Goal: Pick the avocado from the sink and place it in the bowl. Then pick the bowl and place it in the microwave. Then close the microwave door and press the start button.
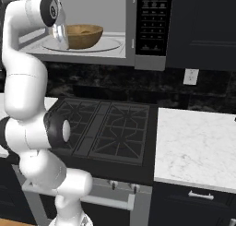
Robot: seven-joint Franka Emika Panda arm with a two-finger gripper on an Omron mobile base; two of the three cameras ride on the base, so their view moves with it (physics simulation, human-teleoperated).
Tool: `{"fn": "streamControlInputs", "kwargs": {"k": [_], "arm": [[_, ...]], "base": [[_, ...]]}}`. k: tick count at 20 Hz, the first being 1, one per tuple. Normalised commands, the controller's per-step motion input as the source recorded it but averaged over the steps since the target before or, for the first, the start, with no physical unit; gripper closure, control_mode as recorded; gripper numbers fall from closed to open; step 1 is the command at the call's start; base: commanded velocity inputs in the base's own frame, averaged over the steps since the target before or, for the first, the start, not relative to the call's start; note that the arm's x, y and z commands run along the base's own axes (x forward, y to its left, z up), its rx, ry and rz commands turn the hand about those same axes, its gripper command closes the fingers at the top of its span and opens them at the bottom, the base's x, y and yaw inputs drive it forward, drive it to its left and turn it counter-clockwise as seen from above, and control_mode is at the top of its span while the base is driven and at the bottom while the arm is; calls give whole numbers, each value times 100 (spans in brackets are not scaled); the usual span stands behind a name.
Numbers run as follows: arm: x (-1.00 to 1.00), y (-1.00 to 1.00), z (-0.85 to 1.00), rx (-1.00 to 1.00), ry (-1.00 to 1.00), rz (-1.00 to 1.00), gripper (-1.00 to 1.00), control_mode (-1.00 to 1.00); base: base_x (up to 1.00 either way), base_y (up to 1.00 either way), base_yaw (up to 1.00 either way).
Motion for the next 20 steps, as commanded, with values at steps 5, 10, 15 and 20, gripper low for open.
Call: {"fn": "streamControlInputs", "kwargs": {"k": [5, 10, 15, 20], "arm": [[-100, -12, -56, 0, -16, 0, -100, -100], [-99, -11, -59, -4, -7, 0, -100, -100], [-48, -5, -59, -17, 3, 0, -100, -100], [4, -2, -43, -22, 14, 0, -100, -100]], "base": [[0, 0, 0], [0, 0, 0], [0, 0, 0], [0, 0, 0]]}}
